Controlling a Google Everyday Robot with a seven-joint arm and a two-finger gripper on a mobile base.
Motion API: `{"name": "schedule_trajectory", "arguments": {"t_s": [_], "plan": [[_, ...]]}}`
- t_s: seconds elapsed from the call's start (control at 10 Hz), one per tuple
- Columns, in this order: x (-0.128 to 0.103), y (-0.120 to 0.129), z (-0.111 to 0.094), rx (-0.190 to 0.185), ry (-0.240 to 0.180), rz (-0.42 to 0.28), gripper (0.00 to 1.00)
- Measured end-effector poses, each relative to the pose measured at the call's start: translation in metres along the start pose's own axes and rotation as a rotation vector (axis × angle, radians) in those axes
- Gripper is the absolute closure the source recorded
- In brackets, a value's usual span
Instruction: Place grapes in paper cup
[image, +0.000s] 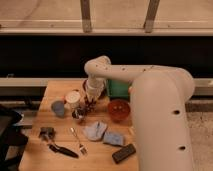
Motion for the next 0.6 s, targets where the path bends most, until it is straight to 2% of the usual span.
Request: {"name": "schedule_trajectory", "arguments": {"t_s": [0.3, 0.6], "plan": [[-0.009, 0.008, -0.046, -0.003, -0.076, -0.048, 1.0], [-0.03, 0.016, -0.092, 0.023, -0.161, -0.107, 1.0]]}}
